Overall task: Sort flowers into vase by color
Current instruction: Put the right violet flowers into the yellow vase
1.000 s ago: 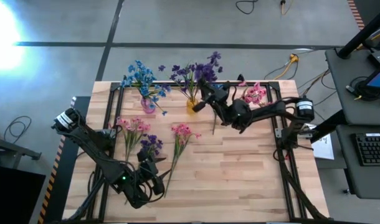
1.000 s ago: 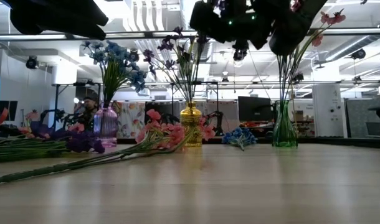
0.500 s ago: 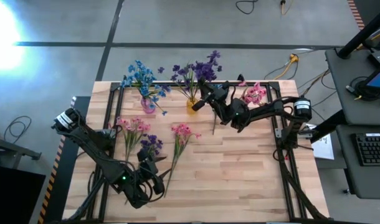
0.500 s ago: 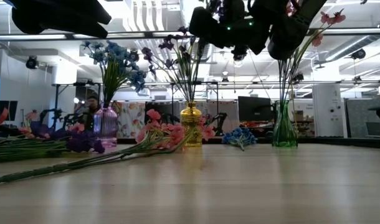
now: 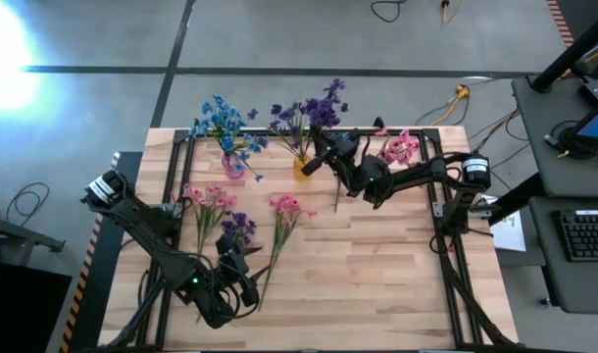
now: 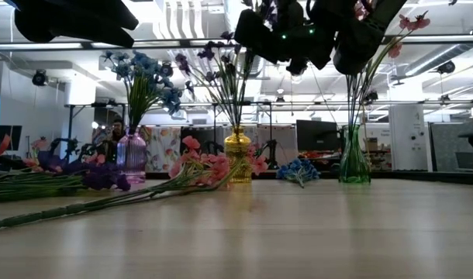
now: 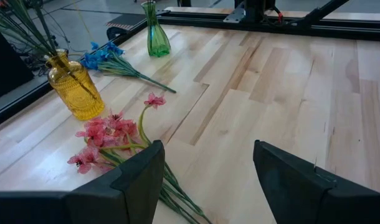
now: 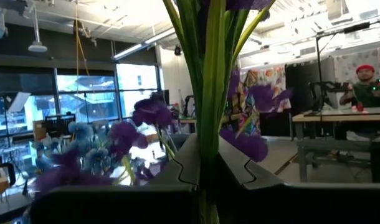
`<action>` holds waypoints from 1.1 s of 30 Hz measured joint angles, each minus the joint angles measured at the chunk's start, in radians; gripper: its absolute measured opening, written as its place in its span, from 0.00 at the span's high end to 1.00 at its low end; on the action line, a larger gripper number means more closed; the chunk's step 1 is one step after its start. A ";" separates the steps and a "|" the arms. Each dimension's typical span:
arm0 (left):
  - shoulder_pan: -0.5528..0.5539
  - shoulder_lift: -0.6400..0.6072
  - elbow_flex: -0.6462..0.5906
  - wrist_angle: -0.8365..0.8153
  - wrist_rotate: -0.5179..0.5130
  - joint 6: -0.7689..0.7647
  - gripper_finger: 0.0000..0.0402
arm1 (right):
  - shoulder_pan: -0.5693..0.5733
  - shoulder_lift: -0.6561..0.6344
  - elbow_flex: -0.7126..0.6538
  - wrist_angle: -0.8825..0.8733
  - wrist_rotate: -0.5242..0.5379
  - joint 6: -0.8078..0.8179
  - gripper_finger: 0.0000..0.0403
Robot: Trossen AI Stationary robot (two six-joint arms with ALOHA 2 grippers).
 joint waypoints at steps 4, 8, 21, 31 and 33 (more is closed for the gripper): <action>0.000 0.000 0.000 0.000 0.000 0.000 0.43 | 0.000 0.000 0.000 -0.019 0.000 0.003 0.97; 0.000 0.000 0.000 0.000 0.000 0.000 0.43 | 0.000 0.000 0.000 -0.019 0.000 0.000 0.97; 0.001 0.000 0.000 -0.001 0.000 0.001 0.43 | 0.000 0.000 0.000 -0.042 0.001 -0.009 0.86; 0.002 0.000 0.000 -0.003 0.000 0.002 0.43 | 0.010 0.000 0.000 -0.151 0.001 0.045 0.71; 0.002 0.000 0.000 -0.004 0.000 0.002 0.43 | 0.012 0.000 0.000 -0.166 0.001 0.057 0.68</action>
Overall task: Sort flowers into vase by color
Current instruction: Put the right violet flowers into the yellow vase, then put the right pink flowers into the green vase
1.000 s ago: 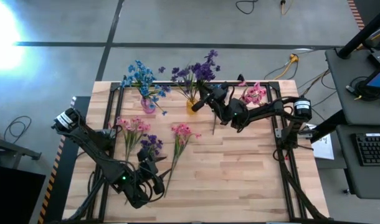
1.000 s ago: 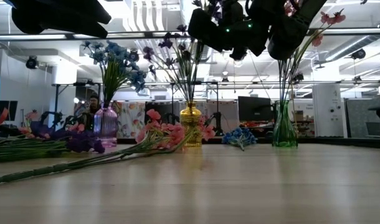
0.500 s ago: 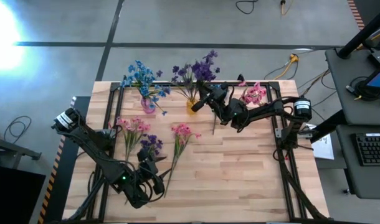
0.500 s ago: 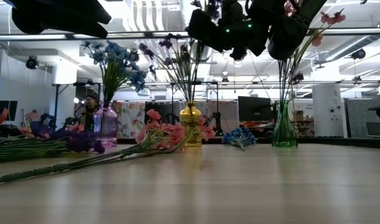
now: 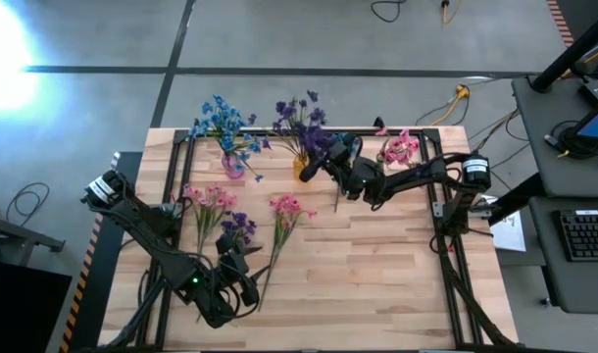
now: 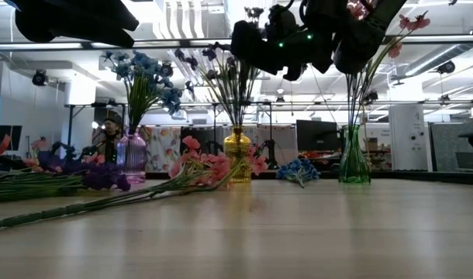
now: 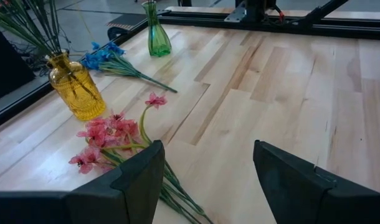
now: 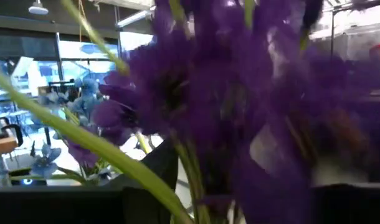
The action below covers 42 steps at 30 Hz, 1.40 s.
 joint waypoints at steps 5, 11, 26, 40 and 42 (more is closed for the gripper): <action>0.000 0.000 0.000 -0.005 0.000 0.000 0.43 | 0.008 0.000 0.000 -0.032 0.002 0.000 0.60; 0.000 0.000 0.000 -0.005 0.000 0.000 0.43 | 0.033 -0.001 0.000 -0.106 0.048 0.000 0.50; 0.000 0.000 0.000 -0.005 0.000 0.000 0.43 | 0.114 -0.005 0.000 -0.163 0.139 -0.053 0.32; 0.000 0.000 0.000 -0.004 0.083 -0.048 0.43 | 0.208 -0.038 0.000 -0.264 0.288 -0.075 0.30; 0.000 0.000 0.005 -0.009 0.134 -0.076 0.43 | 0.222 -0.046 0.000 -0.289 0.290 -0.050 0.29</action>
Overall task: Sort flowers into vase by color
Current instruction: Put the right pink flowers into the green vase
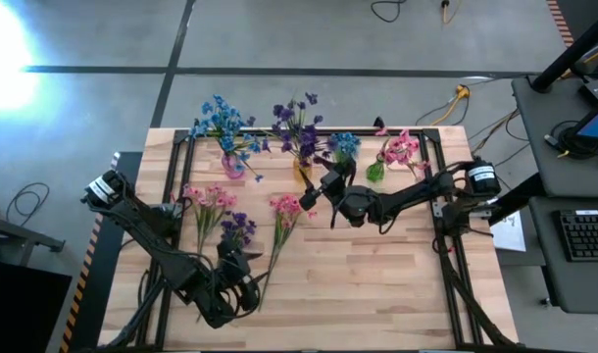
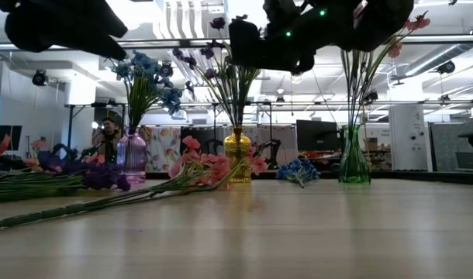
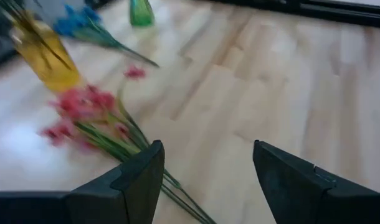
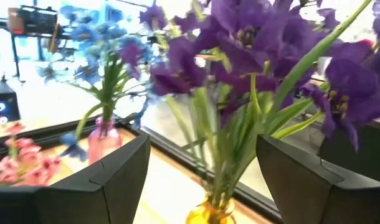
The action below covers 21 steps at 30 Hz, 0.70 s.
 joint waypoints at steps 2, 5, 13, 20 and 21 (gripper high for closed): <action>0.000 0.000 0.016 -0.008 0.062 -0.028 0.43 | 0.015 -0.004 0.000 -0.023 -0.001 0.013 0.29; 0.000 0.000 0.046 -0.059 0.166 -0.088 0.43 | 0.041 -0.004 0.000 -0.040 0.000 0.023 0.28; 0.000 0.000 0.136 -0.348 0.364 -0.356 0.43 | 0.115 -0.004 0.000 -0.055 0.027 0.022 0.29; 0.000 0.000 0.154 -0.550 0.529 -0.513 0.43 | 0.168 -0.004 0.000 -0.062 0.049 0.021 0.28; -0.001 0.000 0.148 -0.559 0.540 -0.531 0.43 | 0.173 -0.004 0.000 -0.062 0.049 0.018 0.28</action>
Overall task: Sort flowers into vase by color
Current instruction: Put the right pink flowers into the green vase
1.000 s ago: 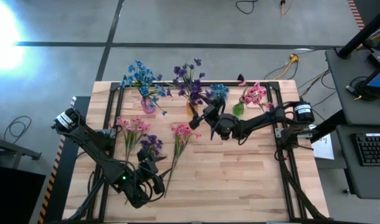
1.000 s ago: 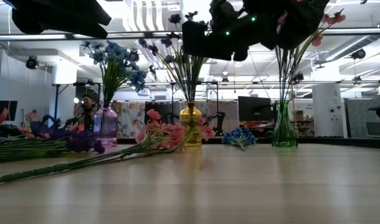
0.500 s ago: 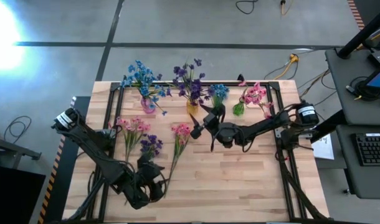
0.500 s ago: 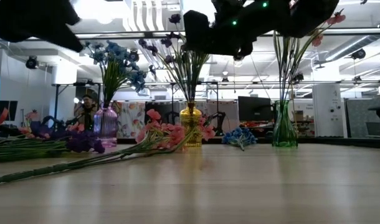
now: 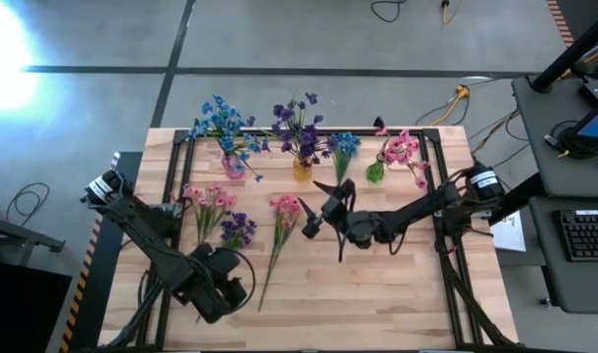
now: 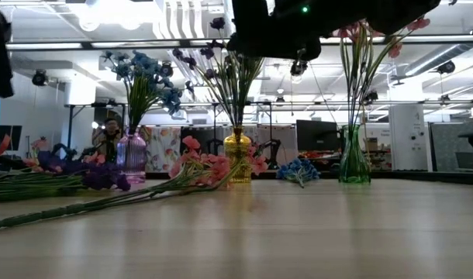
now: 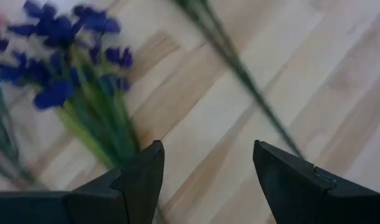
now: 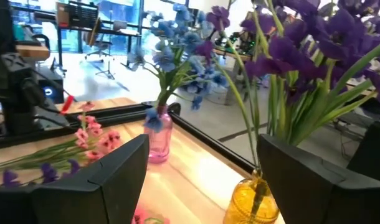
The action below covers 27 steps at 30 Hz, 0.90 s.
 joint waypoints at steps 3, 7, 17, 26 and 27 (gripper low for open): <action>0.000 0.000 -0.020 -0.023 0.024 -0.053 0.43 | 0.011 0.000 0.000 -0.010 0.000 -0.003 0.29; 0.001 0.000 -0.048 -0.020 0.066 -0.133 0.43 | 0.021 0.000 0.000 -0.040 0.000 0.009 0.29; 0.001 0.000 -0.125 -0.011 0.095 -0.257 0.43 | 0.042 0.000 0.000 -0.121 0.000 0.048 0.29; 0.001 0.000 -0.144 0.062 0.015 -0.262 0.43 | 0.081 -0.002 0.000 -0.286 -0.064 0.227 0.29; 0.002 0.000 -0.144 0.077 -0.005 -0.259 0.43 | 0.083 -0.003 0.000 -0.315 -0.091 0.270 0.29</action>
